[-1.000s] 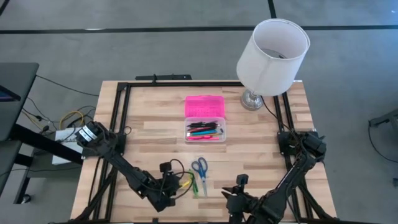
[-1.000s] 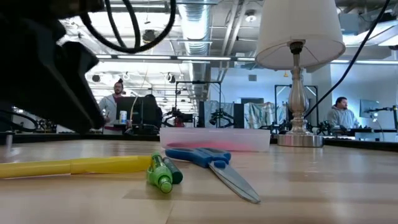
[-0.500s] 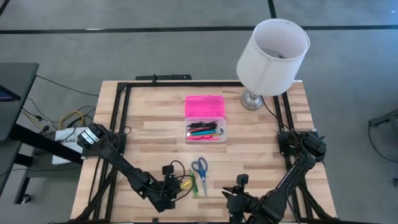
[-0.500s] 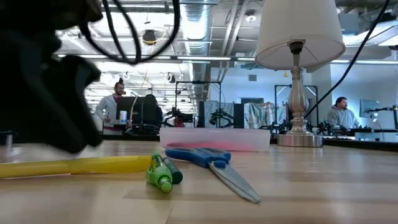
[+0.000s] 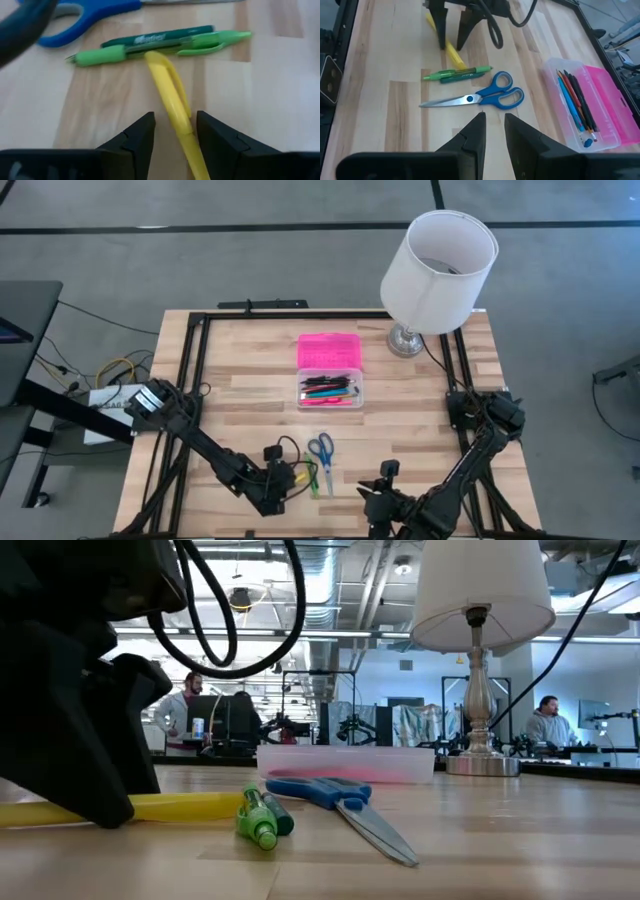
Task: Pick & place school supplies into a supply box
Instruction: Put the yellow highlighter pen into the supply box
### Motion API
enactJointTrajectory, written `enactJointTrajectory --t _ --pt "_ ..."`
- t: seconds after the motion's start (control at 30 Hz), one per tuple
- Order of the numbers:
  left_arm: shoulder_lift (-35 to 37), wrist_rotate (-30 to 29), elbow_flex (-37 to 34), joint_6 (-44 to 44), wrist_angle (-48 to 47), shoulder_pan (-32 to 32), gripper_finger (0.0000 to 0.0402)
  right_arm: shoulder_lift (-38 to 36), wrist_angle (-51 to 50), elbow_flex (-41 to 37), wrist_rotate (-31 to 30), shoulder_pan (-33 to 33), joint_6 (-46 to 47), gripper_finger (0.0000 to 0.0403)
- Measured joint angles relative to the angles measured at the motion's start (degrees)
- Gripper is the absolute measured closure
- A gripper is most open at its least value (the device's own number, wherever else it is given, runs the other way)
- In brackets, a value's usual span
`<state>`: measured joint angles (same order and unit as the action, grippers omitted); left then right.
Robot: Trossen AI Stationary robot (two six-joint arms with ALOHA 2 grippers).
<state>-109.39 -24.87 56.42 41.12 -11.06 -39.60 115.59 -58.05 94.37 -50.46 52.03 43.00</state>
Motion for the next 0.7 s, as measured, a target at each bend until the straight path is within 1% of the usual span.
enactJointTrajectory --t 0.1,0.23,0.47,0.57,0.7 --pt "0.0 -0.4 0.0 1.8 -2.6 0.1 0.0278 0.0 0.0 0.0 0.0 0.0 0.0 0.0337" --pt "0.0 -1.5 -0.1 1.7 -3.3 0.1 0.031 0.0 0.0 0.0 0.0 0.0 0.0 0.0337" --pt "-0.1 -2.3 -0.2 -2.9 -5.7 0.7 0.0353 0.0 0.0 0.0 1.1 0.0 0.0 0.0337" --pt "0.0 -2.6 -0.2 -5.3 -8.4 0.8 0.0361 0.0 0.0 0.0 1.1 0.0 0.0 0.0337" --pt "0.1 -1.5 -0.1 -9.7 -10.4 1.1 0.0354 0.0 0.0 0.0 1.1 0.0 0.0 0.0337"
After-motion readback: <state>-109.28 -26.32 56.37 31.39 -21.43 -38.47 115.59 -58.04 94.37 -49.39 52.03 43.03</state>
